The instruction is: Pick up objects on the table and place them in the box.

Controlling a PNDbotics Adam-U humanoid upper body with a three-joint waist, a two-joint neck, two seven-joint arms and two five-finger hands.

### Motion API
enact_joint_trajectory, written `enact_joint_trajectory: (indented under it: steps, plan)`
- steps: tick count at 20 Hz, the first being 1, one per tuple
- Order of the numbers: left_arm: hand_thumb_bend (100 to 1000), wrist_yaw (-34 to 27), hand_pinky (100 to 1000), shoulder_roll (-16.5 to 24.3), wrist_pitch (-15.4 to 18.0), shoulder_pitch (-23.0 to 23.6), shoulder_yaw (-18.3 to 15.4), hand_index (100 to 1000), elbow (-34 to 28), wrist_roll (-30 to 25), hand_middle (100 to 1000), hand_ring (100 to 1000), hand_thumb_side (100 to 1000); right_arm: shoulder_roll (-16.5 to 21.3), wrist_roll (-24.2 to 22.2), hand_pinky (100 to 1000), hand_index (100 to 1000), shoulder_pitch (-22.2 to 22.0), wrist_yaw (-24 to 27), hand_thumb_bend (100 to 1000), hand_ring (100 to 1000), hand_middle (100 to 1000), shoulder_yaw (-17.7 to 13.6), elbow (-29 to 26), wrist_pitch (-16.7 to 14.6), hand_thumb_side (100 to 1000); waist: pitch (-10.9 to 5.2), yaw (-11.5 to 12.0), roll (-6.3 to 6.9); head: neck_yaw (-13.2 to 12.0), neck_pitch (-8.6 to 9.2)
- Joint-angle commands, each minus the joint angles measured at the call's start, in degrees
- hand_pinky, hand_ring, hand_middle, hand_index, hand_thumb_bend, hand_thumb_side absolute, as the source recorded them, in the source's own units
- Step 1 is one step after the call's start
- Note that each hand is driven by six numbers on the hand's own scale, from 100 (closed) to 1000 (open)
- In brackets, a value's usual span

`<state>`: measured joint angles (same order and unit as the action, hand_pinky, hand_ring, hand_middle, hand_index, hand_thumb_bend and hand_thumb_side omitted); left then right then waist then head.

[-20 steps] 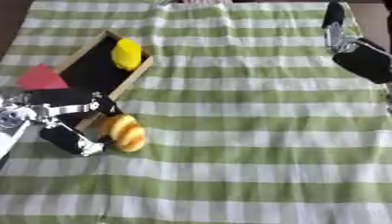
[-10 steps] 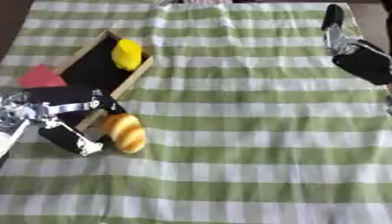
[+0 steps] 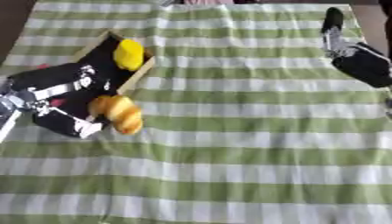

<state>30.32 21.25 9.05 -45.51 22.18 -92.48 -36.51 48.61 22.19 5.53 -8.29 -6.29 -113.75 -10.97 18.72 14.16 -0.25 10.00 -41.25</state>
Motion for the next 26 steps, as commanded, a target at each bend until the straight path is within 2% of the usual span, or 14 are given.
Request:
enact_joint_trajectory:
  steps: [1, 5, 8, 9, 12, 17, 23, 26]
  plan:
    - [100, -1.6, 652, 2.2, -0.3, -1.8, -2.2, 562, -3.6, 2.6, 386, 501, 100, 1.1, 0.3, 895, 841, 0.1, -0.1, 100, 922, 738, -0.7, -0.8, -0.1, 408, -1.39, 0.1, 0.02, -0.1, 0.63]
    - [123, -1.3, 656, 4.6, -1.1, -3.5, -5.4, 576, -5.6, 5.7, 398, 507, 100, 1.1, 0.3, 895, 841, 0.1, -0.1, 100, 921, 739, -0.7, -0.8, -0.3, 402, -1.46, 0.0, 0.01, 0.0, 0.72]
    - [137, -0.5, 671, 7.1, -1.2, -4.1, -7.5, 587, -3.2, 8.2, 411, 523, 100, 1.2, 0.4, 895, 840, 0.2, -0.1, 100, 921, 739, -0.8, -0.8, -0.6, 393, -1.43, -0.2, 0.06, 0.0, 0.54]
    - [112, -0.8, 675, 7.8, -1.0, -4.4, -8.1, 596, -1.9, 8.8, 419, 534, 100, 1.3, 0.5, 895, 840, 0.3, -0.1, 100, 921, 739, -0.8, -0.8, -0.7, 383, -1.41, -0.3, 0.06, 0.0, 0.47]
    - [116, -2.4, 681, 9.2, 0.3, -5.4, -9.3, 601, 1.9, 9.1, 436, 548, 100, 1.5, 0.9, 895, 840, 0.7, 0.3, 100, 917, 740, -1.1, -0.8, -1.4, 362, -1.32, -0.6, -0.01, 0.0, 0.21]
    - [100, -4.1, 687, 8.3, 2.9, -6.9, -10.4, 619, 8.2, 7.7, 465, 571, 100, 1.4, 1.3, 895, 841, 1.3, 0.7, 100, 915, 740, -1.4, -0.8, -2.3, 347, -0.93, -1.4, -0.31, 0.2, 0.11]
    - [100, -2.0, 690, 6.8, 5.3, -7.7, -12.0, 626, 15.5, 7.9, 479, 584, 100, 1.1, 1.3, 895, 841, 1.4, 0.8, 100, 914, 740, -1.5, -0.8, -2.4, 359, -0.69, -2.1, -0.32, -0.2, 0.28]
    - [107, -0.5, 724, 6.1, 6.9, -8.0, -12.6, 685, 19.2, 8.6, 571, 661, 100, 1.0, 1.3, 895, 841, 1.4, 0.8, 100, 914, 740, -1.5, -0.8, -2.2, 366, -0.6, -2.3, -0.27, -0.3, 0.33]
